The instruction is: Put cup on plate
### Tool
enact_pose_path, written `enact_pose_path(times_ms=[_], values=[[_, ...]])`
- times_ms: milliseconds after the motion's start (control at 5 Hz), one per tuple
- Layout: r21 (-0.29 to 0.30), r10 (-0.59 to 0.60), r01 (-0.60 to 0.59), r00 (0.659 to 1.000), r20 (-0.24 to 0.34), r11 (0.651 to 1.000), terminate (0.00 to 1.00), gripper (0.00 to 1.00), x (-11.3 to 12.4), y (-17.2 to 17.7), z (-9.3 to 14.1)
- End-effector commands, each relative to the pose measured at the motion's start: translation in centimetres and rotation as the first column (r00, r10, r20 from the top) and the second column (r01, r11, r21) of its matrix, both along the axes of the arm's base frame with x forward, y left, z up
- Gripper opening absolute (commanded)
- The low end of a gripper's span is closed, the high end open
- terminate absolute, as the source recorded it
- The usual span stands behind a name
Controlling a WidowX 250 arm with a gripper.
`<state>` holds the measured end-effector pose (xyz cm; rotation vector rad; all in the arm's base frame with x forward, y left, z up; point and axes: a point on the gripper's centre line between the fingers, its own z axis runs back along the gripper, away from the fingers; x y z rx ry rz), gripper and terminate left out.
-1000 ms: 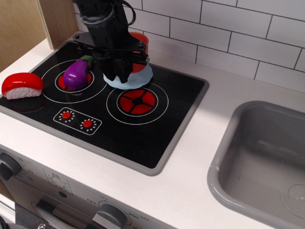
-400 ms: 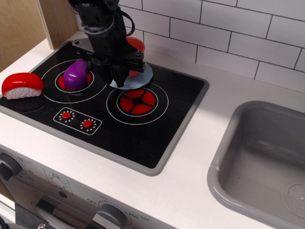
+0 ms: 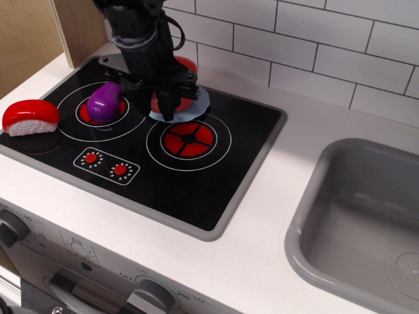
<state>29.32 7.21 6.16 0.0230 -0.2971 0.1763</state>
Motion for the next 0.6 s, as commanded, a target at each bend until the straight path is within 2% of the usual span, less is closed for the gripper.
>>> enact_pose_path(times_ms=[0, 400], values=[[-0.004, 0.020, -0.020, 0.998, 0.051, 1.000, 0.00, 1.00, 0.1, 0.7, 3.2], [0.024, 0.041, -0.043, 0.997, 0.063, 0.999, 0.00, 1.00, -0.5, -0.7, 5.7]])
